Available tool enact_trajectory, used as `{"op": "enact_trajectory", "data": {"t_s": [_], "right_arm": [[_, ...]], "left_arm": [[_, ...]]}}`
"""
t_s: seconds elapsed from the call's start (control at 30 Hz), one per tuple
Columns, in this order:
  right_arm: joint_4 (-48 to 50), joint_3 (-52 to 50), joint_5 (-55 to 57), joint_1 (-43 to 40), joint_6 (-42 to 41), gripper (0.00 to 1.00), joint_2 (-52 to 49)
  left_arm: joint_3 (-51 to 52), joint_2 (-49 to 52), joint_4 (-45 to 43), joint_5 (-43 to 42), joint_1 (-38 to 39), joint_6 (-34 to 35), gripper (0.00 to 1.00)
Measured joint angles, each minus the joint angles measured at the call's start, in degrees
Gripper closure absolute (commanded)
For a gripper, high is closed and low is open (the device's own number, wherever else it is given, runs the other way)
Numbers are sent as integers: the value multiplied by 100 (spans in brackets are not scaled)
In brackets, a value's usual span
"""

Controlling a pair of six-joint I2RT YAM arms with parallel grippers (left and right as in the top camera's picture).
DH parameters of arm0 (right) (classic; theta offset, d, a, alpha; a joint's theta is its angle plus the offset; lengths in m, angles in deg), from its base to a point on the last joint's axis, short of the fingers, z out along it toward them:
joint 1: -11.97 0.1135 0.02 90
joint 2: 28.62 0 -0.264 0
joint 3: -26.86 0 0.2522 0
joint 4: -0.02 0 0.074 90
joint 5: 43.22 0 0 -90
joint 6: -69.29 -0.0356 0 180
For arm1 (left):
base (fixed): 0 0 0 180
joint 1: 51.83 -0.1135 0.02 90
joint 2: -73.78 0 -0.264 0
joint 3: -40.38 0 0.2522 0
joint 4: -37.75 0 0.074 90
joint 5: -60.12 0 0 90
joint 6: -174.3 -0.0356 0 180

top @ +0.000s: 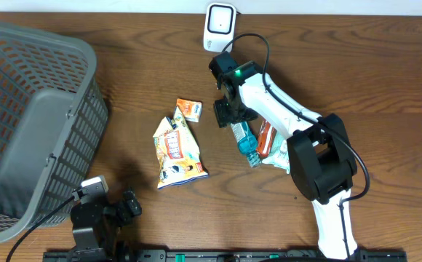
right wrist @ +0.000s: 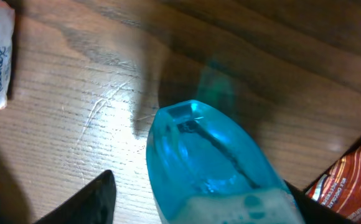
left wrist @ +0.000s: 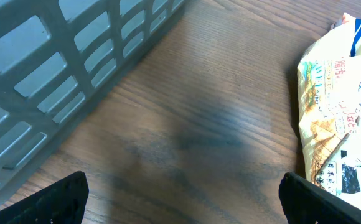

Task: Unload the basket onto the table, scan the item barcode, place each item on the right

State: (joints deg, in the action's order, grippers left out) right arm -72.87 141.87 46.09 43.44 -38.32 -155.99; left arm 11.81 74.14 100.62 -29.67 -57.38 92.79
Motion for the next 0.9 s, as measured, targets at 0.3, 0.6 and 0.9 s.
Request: {"op": "enact_trajectory", "data": {"t_s": [0.3, 0.6, 0.9], "right_arm": [[-70, 103, 33, 0, -42, 6, -2], [-238, 356, 26, 0, -68, 6, -2], [-511, 407, -46, -52, -83, 1, -2]], "left_arm": [[0, 0, 0, 0, 0, 2, 2], [0, 0, 2, 0, 0, 0, 2], [0, 0, 2, 0, 0, 0, 2]]}}
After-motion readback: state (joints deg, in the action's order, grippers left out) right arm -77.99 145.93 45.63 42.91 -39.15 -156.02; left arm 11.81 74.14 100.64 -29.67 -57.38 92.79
